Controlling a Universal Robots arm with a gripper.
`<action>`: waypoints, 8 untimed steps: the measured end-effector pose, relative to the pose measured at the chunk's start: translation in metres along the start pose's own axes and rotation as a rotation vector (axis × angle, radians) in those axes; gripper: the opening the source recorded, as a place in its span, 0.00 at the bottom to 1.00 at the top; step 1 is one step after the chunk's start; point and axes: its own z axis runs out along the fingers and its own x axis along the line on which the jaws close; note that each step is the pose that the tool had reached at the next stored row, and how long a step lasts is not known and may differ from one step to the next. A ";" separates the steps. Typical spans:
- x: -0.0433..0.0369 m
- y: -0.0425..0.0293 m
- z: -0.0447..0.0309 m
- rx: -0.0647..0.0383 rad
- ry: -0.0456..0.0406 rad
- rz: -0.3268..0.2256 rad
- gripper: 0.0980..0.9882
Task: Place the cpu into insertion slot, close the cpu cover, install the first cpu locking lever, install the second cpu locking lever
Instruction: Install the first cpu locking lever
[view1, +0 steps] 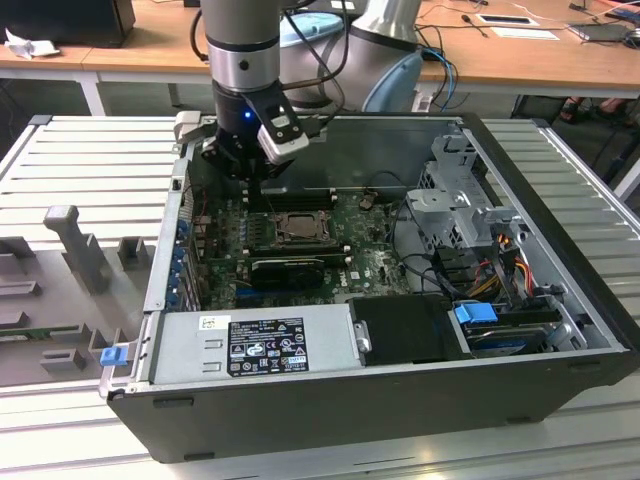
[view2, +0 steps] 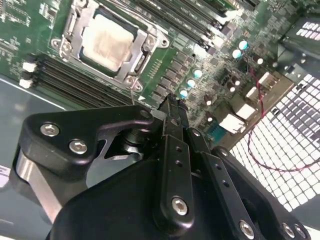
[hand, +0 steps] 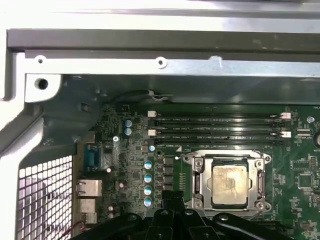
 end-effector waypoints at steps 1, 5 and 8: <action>0.0005 0.0008 0.0006 -0.001 0.0000 0.000 0.01; 0.0023 0.0042 0.0035 -0.004 -0.0001 -0.001 0.01; 0.0034 0.0111 0.0073 -0.006 0.0000 -0.002 0.01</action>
